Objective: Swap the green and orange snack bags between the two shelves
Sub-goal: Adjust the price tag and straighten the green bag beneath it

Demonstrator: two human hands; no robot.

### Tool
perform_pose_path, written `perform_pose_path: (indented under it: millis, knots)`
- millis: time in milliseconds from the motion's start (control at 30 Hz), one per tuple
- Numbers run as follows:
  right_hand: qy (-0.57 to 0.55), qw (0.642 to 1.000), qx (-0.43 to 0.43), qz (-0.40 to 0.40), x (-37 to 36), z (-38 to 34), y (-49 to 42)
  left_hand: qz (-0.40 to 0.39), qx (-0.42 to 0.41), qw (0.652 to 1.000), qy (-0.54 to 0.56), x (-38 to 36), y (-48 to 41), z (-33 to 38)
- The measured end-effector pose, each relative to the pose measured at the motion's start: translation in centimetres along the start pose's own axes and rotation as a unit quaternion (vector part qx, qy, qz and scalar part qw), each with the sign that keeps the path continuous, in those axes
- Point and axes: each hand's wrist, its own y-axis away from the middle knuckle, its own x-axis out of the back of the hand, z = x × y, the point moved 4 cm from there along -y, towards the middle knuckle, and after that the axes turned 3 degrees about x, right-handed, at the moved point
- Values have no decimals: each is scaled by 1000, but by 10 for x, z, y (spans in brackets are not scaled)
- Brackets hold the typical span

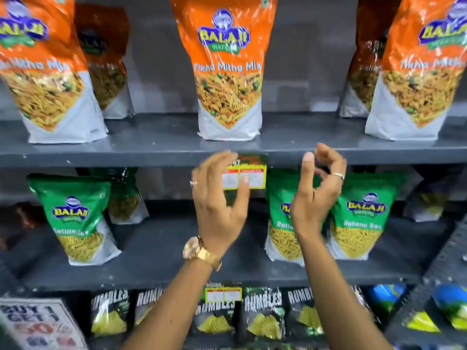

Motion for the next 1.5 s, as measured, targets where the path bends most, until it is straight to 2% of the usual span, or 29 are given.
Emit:
perform_pose_path:
  millis: [100,167,200,267,300,367,433,533,667,833,967,1200,1500]
  knots:
    - [68,996,-54,28,37,48,32,-107,14,994,19,-20,66,-10]
    - [113,985,-127,3,60,88,54,-224,111,968,6,-44,108,-32]
    - [146,973,-176,-23,68,108,64,-287,192,939,-6,-57,126,-48]
    - [238,925,-284,-84,89,146,80,-391,369,843,13,-82,159,-72]
    - [271,897,-330,-118,95,158,85,-424,426,799,20,-92,169,-81]
    - [293,857,-386,-177,103,178,90,-458,459,761,21,-109,180,-94]
    - [262,853,-391,-225,100,189,88,-462,470,752,23,-123,183,-105]
    - [243,859,-385,-235,100,195,86,-457,484,744,55,-136,181,-117]
    - [252,870,-353,-233,90,197,90,-430,491,753,79,-135,181,-127]
    - [248,864,-342,-273,52,193,114,-310,492,813,14,-101,185,-147]
    - [240,854,-350,-303,20,178,140,-280,472,836,-15,-60,184,-168]
    - [241,841,-341,-345,-17,172,173,-253,483,837,-44,-16,182,-199]
    - [267,840,-315,-353,-22,172,168,-277,489,825,-53,-20,170,-196]
